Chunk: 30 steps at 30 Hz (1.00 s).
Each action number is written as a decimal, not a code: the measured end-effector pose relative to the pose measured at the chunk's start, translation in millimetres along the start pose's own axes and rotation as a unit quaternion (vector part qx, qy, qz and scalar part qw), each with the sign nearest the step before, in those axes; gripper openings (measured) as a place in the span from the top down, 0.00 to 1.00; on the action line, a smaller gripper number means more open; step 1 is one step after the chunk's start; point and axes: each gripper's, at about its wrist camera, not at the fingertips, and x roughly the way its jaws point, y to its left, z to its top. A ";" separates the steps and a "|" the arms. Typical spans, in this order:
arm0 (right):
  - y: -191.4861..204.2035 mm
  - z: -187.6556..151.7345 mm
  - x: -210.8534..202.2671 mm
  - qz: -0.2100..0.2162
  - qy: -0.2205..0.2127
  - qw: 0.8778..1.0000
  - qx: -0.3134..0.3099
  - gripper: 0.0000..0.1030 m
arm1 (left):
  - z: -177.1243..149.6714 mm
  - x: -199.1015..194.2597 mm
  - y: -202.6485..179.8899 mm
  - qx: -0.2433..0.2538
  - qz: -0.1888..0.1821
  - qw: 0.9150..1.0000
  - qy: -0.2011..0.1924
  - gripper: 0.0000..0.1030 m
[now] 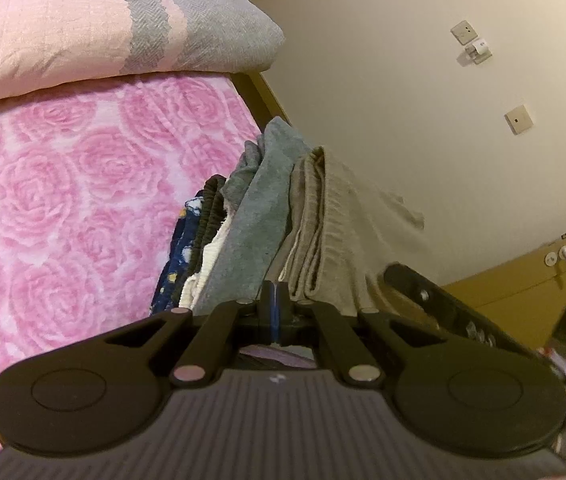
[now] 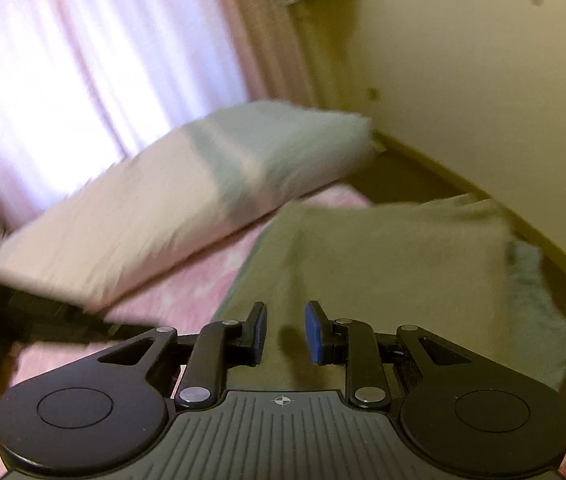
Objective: Fold clothes
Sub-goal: 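Press and straighten the trousers on the stack with both grippers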
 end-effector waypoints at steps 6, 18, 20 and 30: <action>1.1 -9.2 28.1 0.038 0.066 0.997 0.022 0.76 | -2.0 -3.0 -7.3 0.003 0.012 1.000 0.001 1.00; 4.6 -38.6 -44.6 -0.083 0.058 0.995 0.005 0.75 | -39.0 -8.2 -60.2 0.123 0.120 0.985 0.014 0.94; 5.8 -41.7 -53.5 -0.115 0.067 0.991 0.026 0.75 | -49.0 -14.5 -73.4 0.145 0.126 0.981 0.011 0.87; 40.4 -67.8 -132.1 -0.179 0.051 0.981 0.057 0.75 | -94.8 -61.3 -117.5 0.208 0.136 0.969 -0.004 0.76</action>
